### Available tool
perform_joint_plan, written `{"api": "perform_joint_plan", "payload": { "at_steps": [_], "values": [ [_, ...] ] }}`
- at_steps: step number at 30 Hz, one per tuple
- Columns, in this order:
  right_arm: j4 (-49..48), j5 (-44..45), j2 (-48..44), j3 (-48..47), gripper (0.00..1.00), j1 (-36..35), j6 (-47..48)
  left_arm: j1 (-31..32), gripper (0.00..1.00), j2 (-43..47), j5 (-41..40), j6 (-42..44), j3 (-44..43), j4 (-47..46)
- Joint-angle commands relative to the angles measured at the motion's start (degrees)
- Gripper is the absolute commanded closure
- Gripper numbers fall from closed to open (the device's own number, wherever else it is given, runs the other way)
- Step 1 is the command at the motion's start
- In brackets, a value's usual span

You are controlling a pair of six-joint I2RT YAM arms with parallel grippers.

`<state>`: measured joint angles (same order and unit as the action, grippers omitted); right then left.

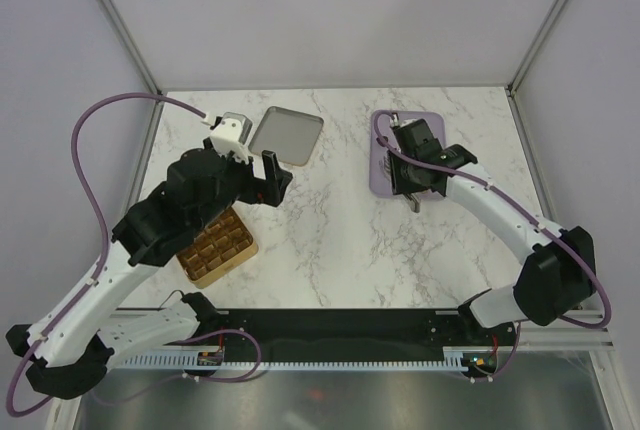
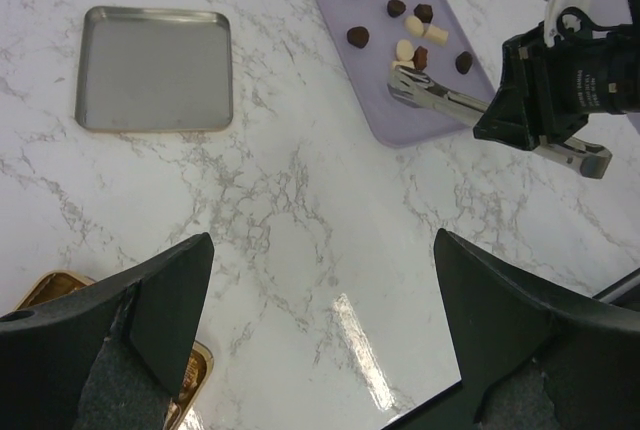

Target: Pack the chocolate

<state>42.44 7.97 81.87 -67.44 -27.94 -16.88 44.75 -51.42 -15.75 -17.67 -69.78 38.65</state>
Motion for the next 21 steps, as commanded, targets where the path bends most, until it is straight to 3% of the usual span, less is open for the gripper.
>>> {"api": "perform_joint_plan", "payload": {
  "at_steps": [1, 6, 12, 21],
  "values": [
    [-0.60, 1.61, 0.93, -4.10, 0.60, 0.17, 0.27, 0.07, 0.00, -0.61, 2.21, 3.08, -4.75, -1.74],
    [0.98, 6.71, 0.49, -2.00, 0.55, 2.88, -2.08, -0.02, 0.00, -1.49, 4.23, 2.73, -6.51, -1.39],
    [1.07, 4.34, -4.25, 4.77, 0.52, 8.16, -4.12, 0.07, 0.00, -2.19, 4.85, 4.13, -6.25, -0.77],
    [2.21, 1.96, -7.77, 9.17, 0.46, 9.75, -3.77, -0.01, 0.00, -1.93, 5.20, 4.40, -4.93, -0.95]
  ]
}}
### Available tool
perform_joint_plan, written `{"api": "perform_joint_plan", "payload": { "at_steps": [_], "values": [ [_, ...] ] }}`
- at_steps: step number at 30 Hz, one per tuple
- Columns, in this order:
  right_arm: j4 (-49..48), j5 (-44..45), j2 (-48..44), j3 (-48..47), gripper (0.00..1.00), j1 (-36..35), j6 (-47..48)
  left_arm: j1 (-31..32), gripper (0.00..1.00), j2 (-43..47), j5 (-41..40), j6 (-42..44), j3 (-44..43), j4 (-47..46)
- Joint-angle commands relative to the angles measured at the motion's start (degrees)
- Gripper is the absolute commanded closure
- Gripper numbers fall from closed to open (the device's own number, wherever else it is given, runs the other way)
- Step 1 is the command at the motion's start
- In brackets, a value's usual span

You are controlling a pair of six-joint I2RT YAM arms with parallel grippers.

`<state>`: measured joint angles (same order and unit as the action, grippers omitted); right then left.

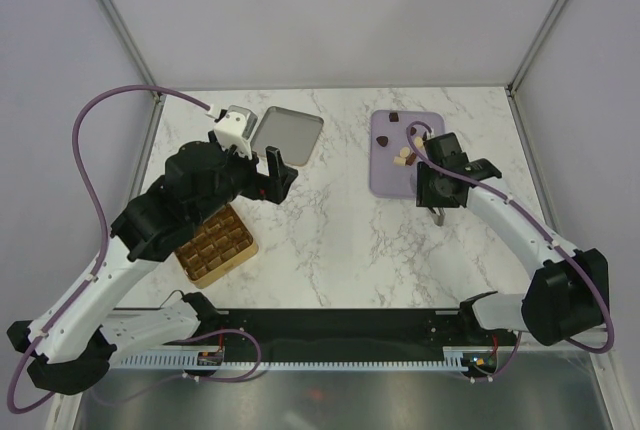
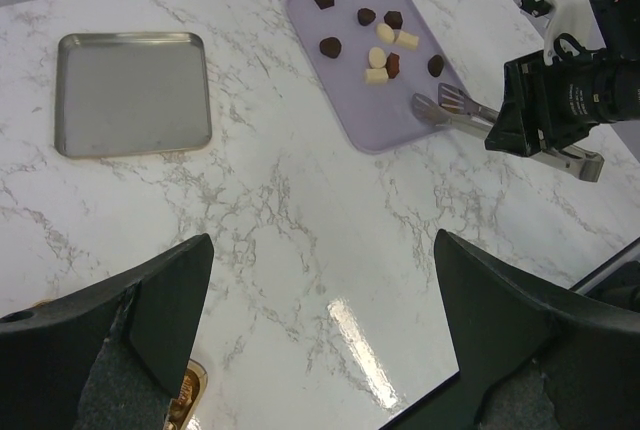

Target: Pack the chocolate

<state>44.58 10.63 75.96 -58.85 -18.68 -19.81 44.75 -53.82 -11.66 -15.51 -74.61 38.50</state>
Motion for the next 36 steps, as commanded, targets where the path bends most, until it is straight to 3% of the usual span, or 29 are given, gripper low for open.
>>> {"api": "perform_joint_plan", "payload": {
  "at_steps": [1, 9, 13, 36],
  "values": [
    [0.25, -0.70, -2.39, 0.84, 0.45, 0.40, -0.93, -0.02, 0.00, 0.56, 1.11, 2.24, -0.01, -0.88],
    [0.60, 0.18, -2.58, 1.72, 0.44, 0.83, -0.23, -0.02, 0.00, 1.09, 1.55, 1.97, 0.43, -0.80],
    [0.51, -0.08, -2.31, 1.98, 0.50, 1.01, 0.04, -0.02, 0.00, 1.44, 1.29, 1.71, 0.60, -0.80],
    [-1.07, -3.51, -1.70, 0.14, 0.62, 1.01, 0.39, 0.07, 0.00, -0.84, 2.34, 1.97, -1.77, -0.88]
  ]
}}
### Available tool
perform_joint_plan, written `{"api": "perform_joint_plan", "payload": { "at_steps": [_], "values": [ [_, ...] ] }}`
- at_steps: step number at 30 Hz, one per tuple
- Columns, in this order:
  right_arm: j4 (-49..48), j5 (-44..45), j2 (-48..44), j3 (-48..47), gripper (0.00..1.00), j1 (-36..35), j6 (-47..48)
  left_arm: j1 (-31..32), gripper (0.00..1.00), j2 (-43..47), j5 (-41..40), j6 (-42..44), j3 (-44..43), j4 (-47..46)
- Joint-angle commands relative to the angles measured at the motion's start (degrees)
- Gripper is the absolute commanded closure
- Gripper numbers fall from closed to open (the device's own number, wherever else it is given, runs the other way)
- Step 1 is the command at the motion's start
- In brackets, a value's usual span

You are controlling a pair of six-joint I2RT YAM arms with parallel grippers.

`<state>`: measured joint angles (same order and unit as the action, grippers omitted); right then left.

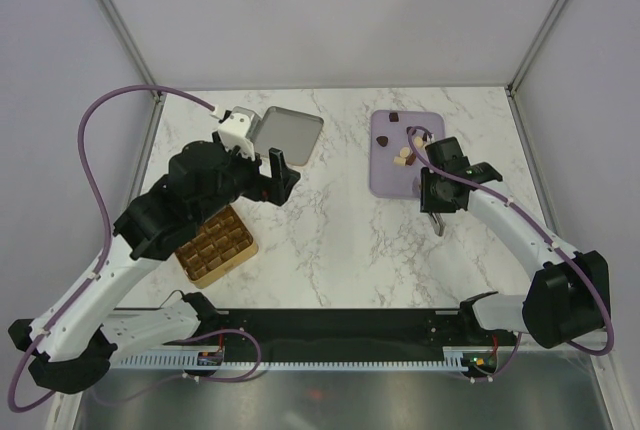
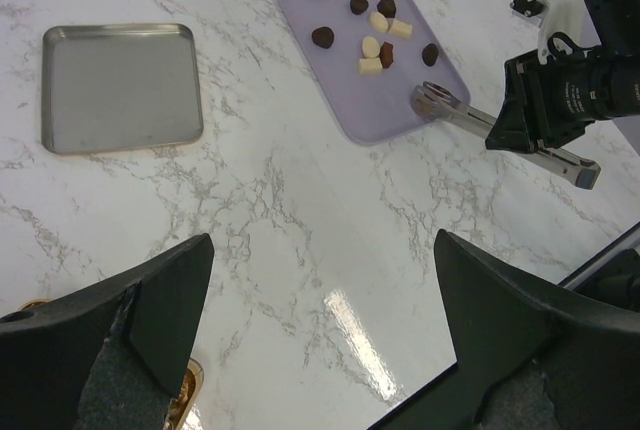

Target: Pack the chocolate

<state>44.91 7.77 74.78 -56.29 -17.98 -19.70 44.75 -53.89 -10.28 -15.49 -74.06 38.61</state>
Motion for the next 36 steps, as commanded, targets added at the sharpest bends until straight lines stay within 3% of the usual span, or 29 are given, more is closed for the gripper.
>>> {"api": "perform_joint_plan", "payload": {
  "at_steps": [1, 17, 26, 36],
  "values": [
    [-1.57, -0.82, -0.25, -3.29, 0.63, 0.22, 0.28, 0.07, 0.00, -0.95, 0.97, 2.04, -2.84, -0.99],
    [-3.60, -4.62, 3.79, -10.50, 0.64, 0.22, 1.16, -0.02, 0.00, -2.97, -1.76, 3.71, -8.38, -0.46],
    [-8.95, -7.68, 5.99, -7.08, 0.50, 0.22, 2.04, -0.02, 0.00, -3.42, -0.70, 3.09, -7.85, -0.29],
    [-14.05, -11.11, 8.97, -6.64, 0.48, -0.57, 2.56, -0.02, 0.00, -2.89, -1.14, 2.83, -6.97, -0.12]
  ]
}}
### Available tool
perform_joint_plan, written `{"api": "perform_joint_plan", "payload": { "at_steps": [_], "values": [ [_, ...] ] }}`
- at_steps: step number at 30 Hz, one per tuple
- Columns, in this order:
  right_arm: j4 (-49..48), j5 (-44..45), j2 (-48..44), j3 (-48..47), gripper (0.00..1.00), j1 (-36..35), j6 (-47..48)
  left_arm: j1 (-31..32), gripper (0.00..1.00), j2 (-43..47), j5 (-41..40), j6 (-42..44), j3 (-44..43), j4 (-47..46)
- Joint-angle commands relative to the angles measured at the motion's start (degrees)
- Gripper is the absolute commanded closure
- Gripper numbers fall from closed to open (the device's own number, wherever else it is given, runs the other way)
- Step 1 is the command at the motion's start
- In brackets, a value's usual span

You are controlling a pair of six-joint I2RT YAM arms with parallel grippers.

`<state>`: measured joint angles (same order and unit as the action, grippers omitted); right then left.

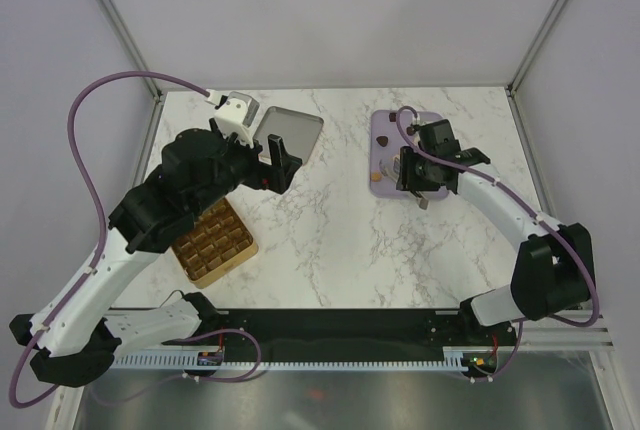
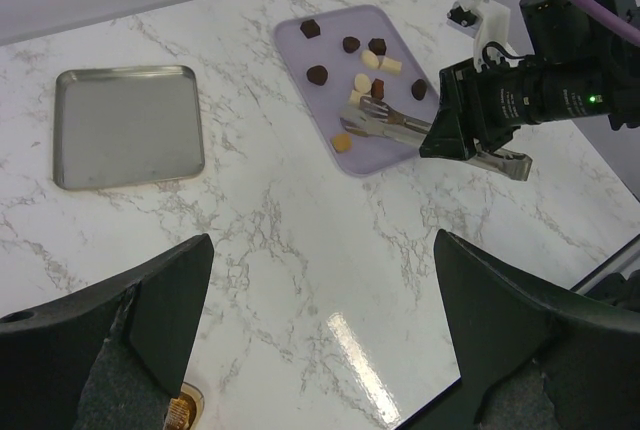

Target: Pack the chocolate

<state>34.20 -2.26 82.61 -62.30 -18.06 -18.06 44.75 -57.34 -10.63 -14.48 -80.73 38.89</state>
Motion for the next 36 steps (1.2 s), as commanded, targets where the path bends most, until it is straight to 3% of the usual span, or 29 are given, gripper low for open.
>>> {"api": "perform_joint_plan", "payload": {
  "at_steps": [1, 24, 36],
  "values": [
    [-3.43, -1.08, 1.41, -0.71, 0.48, -0.57, 0.93, -0.10, 0.01, 0.56, -0.71, 1.74, -0.13, -0.49],
    [-1.06, -1.96, -2.01, 4.12, 0.48, -4.08, 1.80, -0.02, 0.00, 3.29, -0.62, 1.12, 1.28, -0.22],
    [1.31, 1.91, -4.56, 5.17, 0.49, -5.40, 3.65, -0.02, 0.00, 4.17, 0.26, 0.07, 1.45, -0.22]
  ]
}}
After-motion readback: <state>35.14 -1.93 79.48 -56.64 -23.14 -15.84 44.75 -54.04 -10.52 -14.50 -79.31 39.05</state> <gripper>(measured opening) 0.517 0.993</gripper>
